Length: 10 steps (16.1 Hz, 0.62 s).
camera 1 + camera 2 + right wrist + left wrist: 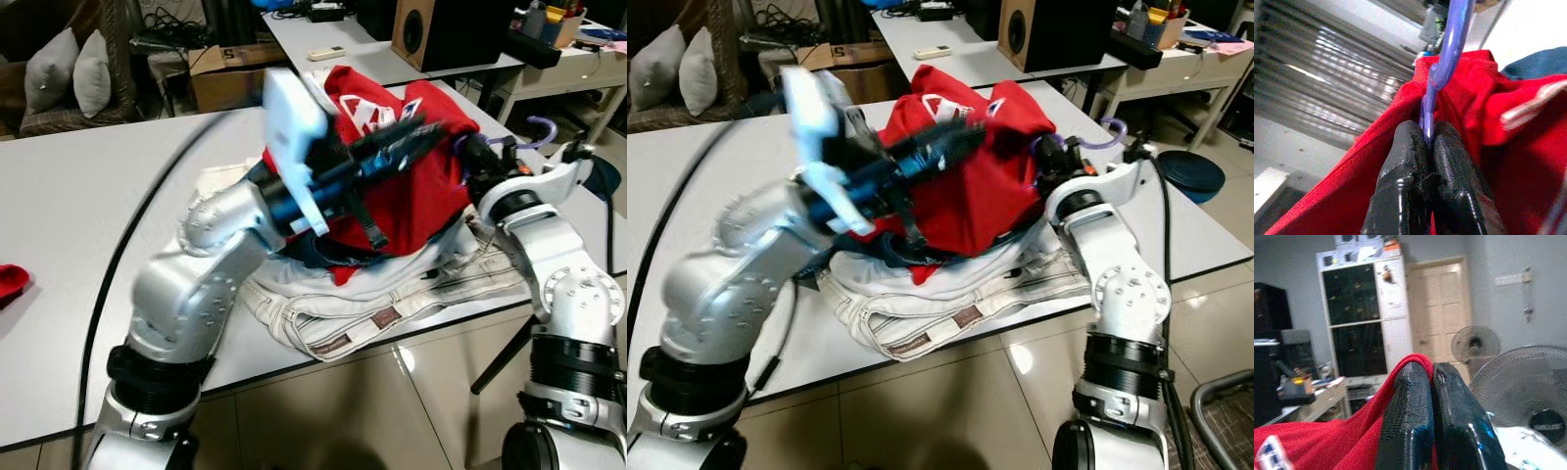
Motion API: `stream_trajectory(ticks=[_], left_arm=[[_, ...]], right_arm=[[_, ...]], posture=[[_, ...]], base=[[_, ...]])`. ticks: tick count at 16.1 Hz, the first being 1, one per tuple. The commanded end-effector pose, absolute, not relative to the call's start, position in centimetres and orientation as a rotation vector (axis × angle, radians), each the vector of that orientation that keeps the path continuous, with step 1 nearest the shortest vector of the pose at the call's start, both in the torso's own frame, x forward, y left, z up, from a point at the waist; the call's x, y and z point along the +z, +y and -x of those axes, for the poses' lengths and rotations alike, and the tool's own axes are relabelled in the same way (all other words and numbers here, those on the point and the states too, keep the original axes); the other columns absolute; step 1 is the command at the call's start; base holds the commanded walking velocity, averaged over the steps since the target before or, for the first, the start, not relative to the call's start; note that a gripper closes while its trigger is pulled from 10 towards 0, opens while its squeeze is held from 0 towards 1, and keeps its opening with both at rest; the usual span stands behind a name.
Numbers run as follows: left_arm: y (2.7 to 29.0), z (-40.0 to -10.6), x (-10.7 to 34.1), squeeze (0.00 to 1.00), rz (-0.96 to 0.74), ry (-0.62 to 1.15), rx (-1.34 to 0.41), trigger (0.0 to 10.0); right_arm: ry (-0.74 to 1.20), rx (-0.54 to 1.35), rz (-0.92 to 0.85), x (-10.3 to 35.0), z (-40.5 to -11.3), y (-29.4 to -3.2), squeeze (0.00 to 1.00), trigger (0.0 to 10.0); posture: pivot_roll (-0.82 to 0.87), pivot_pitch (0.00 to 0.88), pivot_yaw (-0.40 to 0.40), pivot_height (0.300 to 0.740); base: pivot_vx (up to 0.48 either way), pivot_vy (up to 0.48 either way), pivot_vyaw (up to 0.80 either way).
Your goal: Hang hanger
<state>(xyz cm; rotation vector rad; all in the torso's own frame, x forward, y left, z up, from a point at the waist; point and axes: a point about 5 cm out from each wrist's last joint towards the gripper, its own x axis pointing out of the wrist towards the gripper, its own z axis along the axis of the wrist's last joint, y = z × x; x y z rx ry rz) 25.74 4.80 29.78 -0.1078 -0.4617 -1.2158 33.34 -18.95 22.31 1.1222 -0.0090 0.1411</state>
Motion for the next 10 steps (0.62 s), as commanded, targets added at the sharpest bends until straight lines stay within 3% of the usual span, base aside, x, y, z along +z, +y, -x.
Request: stream_trajectory(ticks=[1,2,3,4,5,6,7,8,10], left_arm=[[4.9,-26.3,30.5,0.0,0.04,-0.478,-1.152,1.0],[5.4,-28.4,28.9,0.0,-0.079,-0.397,-1.007,0.0],[5.6,-29.0,28.2,0.0,-0.126,-0.362,-0.975,0.0],[5.9,-29.4,27.3,0.0,-0.19,-0.318,-0.959,1.1],[5.9,-29.3,27.0,0.0,-0.174,-0.289,-0.966,9.5],[5.7,-29.3,25.9,0.0,-0.155,-0.204,-0.984,10.0],[5.7,-29.4,25.5,0.28,-0.161,-0.175,-0.977,10.0],[5.9,-29.3,25.2,1.0,-0.165,-0.166,-0.98,10.0],[6.4,-29.0,25.5,1.0,-0.156,-0.191,-0.992,10.0]], right_arm=[[-0.002,0.155,-1.128,22.2,-33.1,-18.9,0.0,10.0],[-0.008,0.188,-1.12,22.6,-32.8,-18.6,0.0,10.0],[-0.011,0.199,-1.112,22.8,-32.7,-18.5,0.0,10.0],[-0.018,0.218,-1.106,23.1,-32.5,-18.4,0.0,10.0],[-0.024,0.225,-1.107,23.3,-32.4,-18.4,0.0,10.0],[-0.047,0.248,-1.116,23.9,-32.2,-18.5,0.0,10.0],[-0.055,0.256,-1.115,24.1,-32.2,-18.5,0.0,10.0],[-0.071,0.265,-1.111,24.5,-32.0,-18.6,0.0,10.0],[-0.086,0.266,-1.103,24.9,-31.9,-18.9,0.0,10.0]], posture=[[0.01,0.0,0.05,0.74],[0.0,0.0,0.052,0.74],[0.0,0.0,0.053,0.74],[0.0,0.0,0.053,0.74],[0.0,0.0,0.051,0.74],[0.0,0.0,0.051,0.74],[0.0,0.0,0.051,0.74],[0.0,0.0,0.05,0.74],[0.01,0.0,0.048,0.74]], base=[[0.0,0.0,0.0],[0.0,0.0,0.0],[0.0,0.0,0.0],[0.0,0.0,0.0],[0.0,0.0,0.0],[0.0,0.0,0.0],[0.0,0.0,0.0],[0.0,0.0,0.0],[0.0,0.0,0.0]])
